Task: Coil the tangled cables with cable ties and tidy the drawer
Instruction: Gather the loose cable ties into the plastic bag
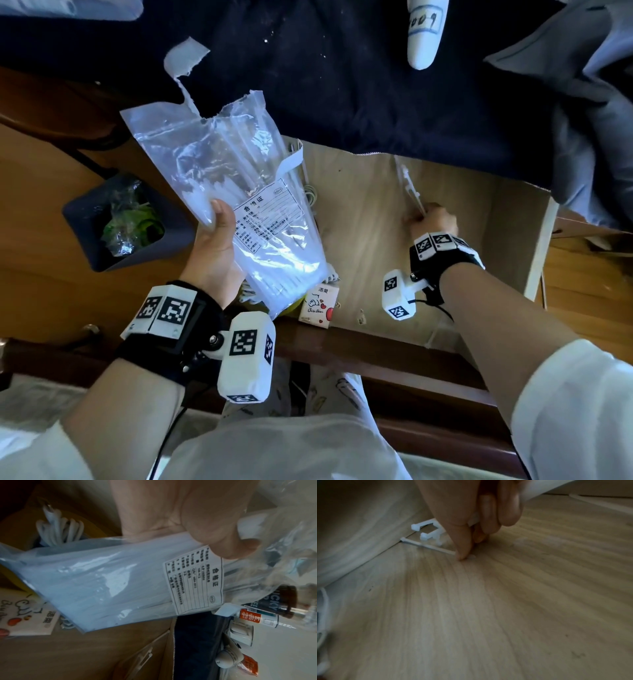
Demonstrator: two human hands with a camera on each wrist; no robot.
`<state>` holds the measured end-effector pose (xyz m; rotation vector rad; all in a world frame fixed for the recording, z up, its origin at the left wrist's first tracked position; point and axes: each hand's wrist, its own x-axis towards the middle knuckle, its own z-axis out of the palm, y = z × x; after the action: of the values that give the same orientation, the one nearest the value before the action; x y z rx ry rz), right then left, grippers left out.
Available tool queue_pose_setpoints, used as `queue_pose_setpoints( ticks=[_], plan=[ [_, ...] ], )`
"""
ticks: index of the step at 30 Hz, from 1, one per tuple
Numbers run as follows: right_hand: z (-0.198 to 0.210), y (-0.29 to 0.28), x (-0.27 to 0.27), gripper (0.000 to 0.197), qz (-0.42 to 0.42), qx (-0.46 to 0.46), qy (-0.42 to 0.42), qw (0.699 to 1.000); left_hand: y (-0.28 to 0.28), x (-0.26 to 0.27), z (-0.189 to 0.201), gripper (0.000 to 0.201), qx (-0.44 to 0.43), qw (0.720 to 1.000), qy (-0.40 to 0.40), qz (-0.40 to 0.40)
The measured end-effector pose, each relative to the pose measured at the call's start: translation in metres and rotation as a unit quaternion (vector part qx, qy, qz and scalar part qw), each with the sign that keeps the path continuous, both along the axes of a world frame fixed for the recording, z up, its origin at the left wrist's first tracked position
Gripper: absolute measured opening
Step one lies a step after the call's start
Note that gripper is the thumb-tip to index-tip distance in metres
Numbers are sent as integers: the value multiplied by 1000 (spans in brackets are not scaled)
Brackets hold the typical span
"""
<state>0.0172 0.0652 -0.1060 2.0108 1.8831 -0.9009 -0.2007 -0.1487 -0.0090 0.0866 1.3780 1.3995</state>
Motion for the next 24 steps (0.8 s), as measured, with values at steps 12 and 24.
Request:
queue_pose_setpoints(
  ticks=[12,24],
  plan=[
    [15,-32,43,27,-2,-126,-38,991,6,11,10,103,7,1000,5,-19],
    [-4,-33,-58,43,140,-25,-3,990,-8,-2,-13,149,-87,990,30,107]
  ],
)
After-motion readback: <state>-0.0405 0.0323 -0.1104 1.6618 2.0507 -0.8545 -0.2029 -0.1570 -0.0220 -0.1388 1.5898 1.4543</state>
